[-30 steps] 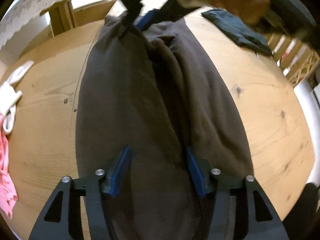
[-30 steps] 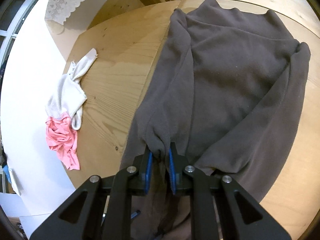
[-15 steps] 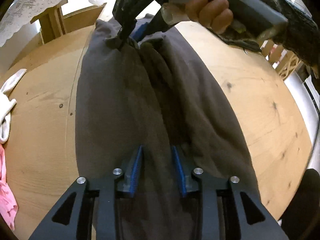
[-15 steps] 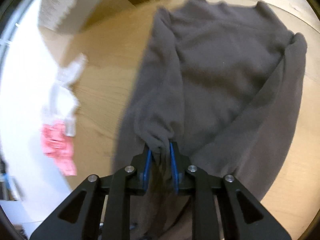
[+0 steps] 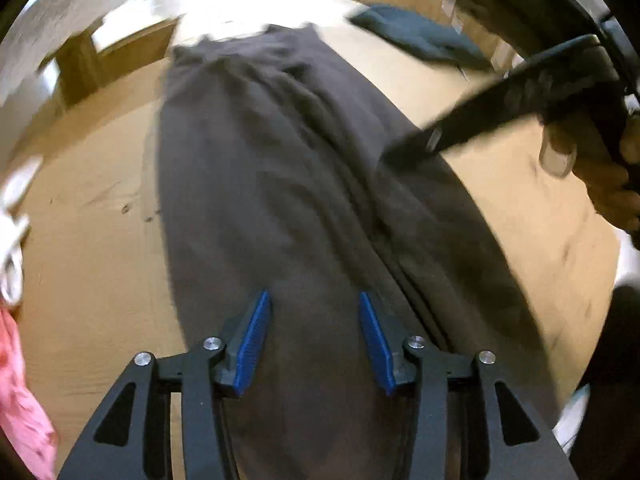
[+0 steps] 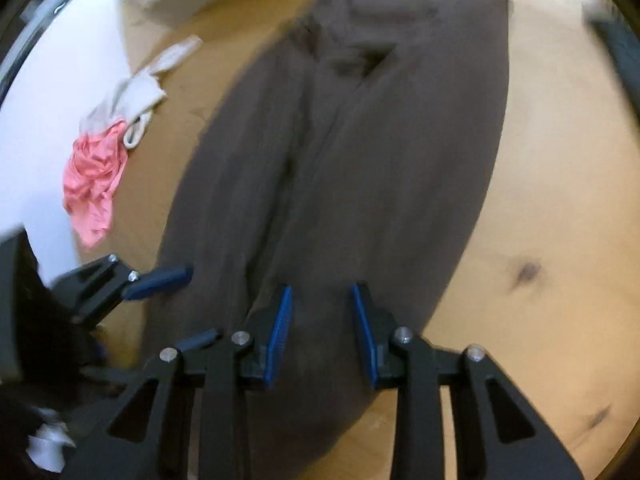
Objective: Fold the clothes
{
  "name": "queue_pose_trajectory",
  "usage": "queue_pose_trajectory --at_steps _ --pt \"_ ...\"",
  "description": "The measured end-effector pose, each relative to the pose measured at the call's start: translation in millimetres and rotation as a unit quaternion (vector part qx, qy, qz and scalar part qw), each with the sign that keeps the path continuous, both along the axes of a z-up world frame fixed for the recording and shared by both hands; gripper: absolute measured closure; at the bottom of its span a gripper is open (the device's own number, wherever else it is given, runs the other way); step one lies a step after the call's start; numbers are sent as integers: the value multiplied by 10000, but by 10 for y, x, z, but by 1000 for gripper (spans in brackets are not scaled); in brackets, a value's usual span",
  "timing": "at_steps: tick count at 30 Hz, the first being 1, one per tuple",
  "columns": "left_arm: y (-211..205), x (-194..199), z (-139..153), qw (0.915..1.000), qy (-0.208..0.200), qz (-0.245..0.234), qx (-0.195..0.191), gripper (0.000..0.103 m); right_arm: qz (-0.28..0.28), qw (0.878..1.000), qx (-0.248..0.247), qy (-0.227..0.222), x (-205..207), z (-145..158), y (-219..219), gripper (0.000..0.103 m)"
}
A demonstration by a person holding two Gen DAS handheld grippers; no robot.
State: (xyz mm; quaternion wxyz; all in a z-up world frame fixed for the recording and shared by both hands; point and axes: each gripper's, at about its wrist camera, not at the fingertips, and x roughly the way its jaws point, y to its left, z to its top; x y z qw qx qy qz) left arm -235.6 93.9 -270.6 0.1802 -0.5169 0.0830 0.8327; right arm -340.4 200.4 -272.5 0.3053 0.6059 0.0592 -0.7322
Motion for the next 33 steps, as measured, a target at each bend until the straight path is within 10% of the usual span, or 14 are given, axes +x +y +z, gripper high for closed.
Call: queue_pose_trajectory --at_steps 7,17,22,27,33 --pt "108 202 -28 9982 -213 -528 207 58 788 9900 1159 -174 203 71 17 74" --pt "-325 -356 157 9959 -164 -548 698 64 -169 9944 -1027 182 -946 593 -178 75" --pt "-181 -345 -112 9947 -158 -949 371 63 -130 9998 -14 -181 -1128 22 -397 81" --pt "-193 -394 -181 9939 -95 -1048 338 59 -19 9980 -355 518 -1188 342 -588 81" --pt "-233 -358 -170 9943 -85 -985 412 55 -148 9972 -173 714 -1842 -156 -1382 99"
